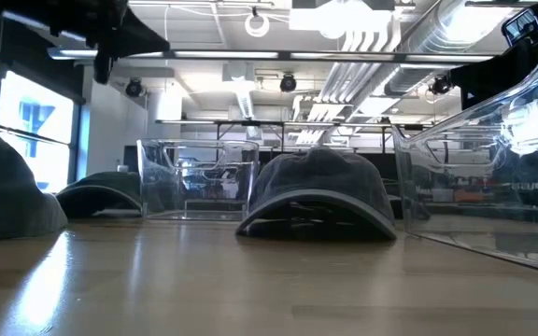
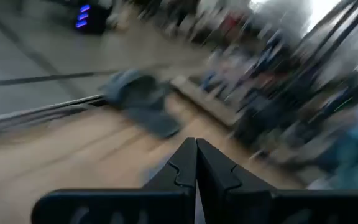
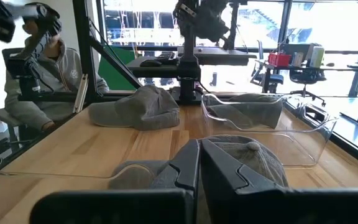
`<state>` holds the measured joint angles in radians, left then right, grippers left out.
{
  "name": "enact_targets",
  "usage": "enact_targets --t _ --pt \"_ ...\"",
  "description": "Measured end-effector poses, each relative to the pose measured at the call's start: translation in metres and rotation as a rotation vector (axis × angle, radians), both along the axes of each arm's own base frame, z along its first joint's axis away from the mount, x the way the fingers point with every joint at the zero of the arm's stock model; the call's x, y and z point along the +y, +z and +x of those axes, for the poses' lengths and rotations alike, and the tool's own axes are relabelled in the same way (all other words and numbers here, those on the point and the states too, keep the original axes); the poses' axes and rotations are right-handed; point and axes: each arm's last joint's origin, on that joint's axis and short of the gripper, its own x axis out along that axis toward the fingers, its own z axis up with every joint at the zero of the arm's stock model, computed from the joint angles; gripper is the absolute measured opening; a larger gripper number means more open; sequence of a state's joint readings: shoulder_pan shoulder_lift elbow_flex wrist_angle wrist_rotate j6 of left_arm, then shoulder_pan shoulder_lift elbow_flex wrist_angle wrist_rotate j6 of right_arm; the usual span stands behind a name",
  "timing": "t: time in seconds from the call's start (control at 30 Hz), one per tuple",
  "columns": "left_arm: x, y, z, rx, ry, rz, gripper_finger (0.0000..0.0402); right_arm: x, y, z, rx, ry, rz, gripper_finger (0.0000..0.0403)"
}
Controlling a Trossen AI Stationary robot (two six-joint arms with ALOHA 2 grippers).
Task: Pick & Place hat
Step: Put the left dark gray cap into the bottom transparent bin
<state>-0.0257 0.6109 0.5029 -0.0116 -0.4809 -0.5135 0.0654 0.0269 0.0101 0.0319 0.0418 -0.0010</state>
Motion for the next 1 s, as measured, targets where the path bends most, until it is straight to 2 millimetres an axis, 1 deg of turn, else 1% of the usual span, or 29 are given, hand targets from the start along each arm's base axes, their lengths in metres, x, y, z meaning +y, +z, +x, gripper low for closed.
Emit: enact_targets --t 0.1,0.17,0.23,0.33,0.43,0.6,0.7,0.73,0.8,0.87,1.0 --pt "0.005 0.031 -0.003 0.177 0.09 0.04 0.0001 0.0 0.0 0.0 0.0 0.0 0.0 0.0012" --pt "0.013 0.055 -0.008 0.242 0.177 -0.007 0.0001 0.0 0.0 0.0 -0.001 0.0 0.0 0.0012" --pt "0.022 0.074 -0.012 0.299 0.257 -0.065 0.0001 0.0 0.0 0.0 -0.001 0.0 0.0 0.0012" --pt "0.037 0.095 -0.011 0.365 0.313 -0.144 0.0001 0.0 0.0 0.0 -0.001 0.0 0.0 0.0012" --pt "0.057 0.104 -0.004 0.442 0.302 -0.239 0.0001 0.0 0.0 0.0 -0.001 0.0 0.0 0.0012" --pt "0.096 0.099 0.001 0.549 0.275 -0.438 0.0001 0.0 0.0 0.0 -0.002 0.0 0.0 0.0012" --pt "0.121 0.08 0.003 0.617 0.237 -0.637 0.0005 0.0 0.0 0.0 -0.002 0.0 0.0 0.0012" --pt "0.129 0.075 0.002 0.631 0.214 -0.678 0.0011 0.0 0.0 0.0 -0.002 0.0 0.0 0.0012" --pt "0.143 0.064 -0.001 0.676 0.196 -0.757 0.003 0.0 0.0 0.0 -0.002 0.0 0.0 0.0012" --pt "0.157 0.054 -0.004 0.726 0.212 -0.81 0.0057 0.0 0.0 0.0 -0.002 0.0 0.0 0.0012" --pt "0.186 0.033 -0.011 0.793 0.258 -0.895 0.0132 0.0 0.0 0.0 -0.002 0.0 0.0 0.0012"
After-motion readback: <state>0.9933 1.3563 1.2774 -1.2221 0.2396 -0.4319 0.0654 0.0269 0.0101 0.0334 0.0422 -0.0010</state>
